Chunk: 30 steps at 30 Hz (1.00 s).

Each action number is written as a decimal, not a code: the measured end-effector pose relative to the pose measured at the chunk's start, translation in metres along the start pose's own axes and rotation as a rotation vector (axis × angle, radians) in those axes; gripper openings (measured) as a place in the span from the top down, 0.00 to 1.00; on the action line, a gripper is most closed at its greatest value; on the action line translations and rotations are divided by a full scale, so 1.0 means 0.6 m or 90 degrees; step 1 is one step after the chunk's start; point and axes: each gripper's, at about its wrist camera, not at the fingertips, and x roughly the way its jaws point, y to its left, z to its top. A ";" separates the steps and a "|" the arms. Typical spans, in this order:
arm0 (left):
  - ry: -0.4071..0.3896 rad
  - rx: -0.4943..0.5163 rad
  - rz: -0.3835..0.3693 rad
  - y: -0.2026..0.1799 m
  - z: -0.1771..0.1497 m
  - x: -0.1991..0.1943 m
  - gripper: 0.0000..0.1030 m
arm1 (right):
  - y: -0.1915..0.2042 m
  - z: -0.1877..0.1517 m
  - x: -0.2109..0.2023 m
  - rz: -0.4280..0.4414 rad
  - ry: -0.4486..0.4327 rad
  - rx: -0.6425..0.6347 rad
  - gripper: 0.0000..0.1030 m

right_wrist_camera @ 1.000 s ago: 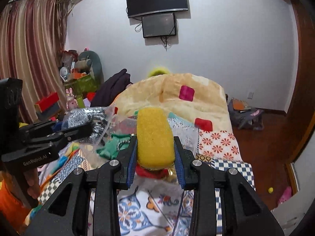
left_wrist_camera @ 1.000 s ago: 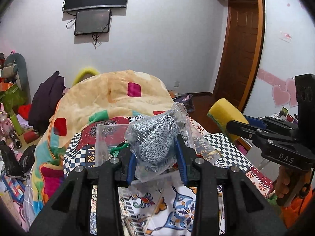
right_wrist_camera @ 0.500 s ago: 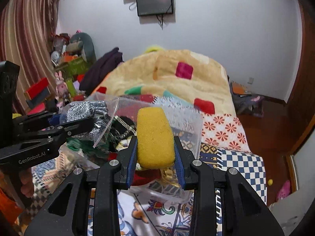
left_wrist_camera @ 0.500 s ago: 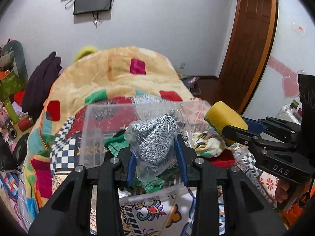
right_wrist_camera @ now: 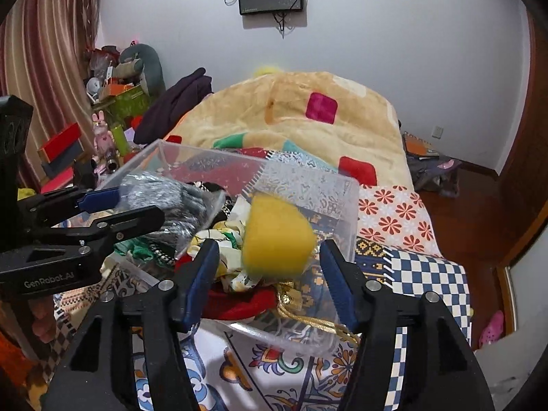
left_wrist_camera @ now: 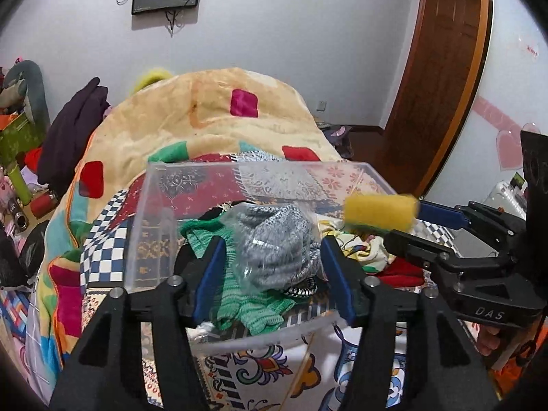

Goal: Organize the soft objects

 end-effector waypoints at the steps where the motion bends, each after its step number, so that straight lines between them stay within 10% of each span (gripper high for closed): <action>1: -0.005 -0.001 0.000 0.000 0.000 -0.008 0.42 | 0.001 0.002 -0.004 0.003 -0.003 0.001 0.44; 16: -0.176 0.027 0.034 -0.034 0.004 -0.201 0.30 | 0.023 0.023 -0.166 0.035 -0.145 0.013 0.43; 30: -0.252 0.040 0.016 -0.068 -0.035 -0.301 0.04 | 0.066 -0.002 -0.265 0.013 -0.246 -0.013 0.18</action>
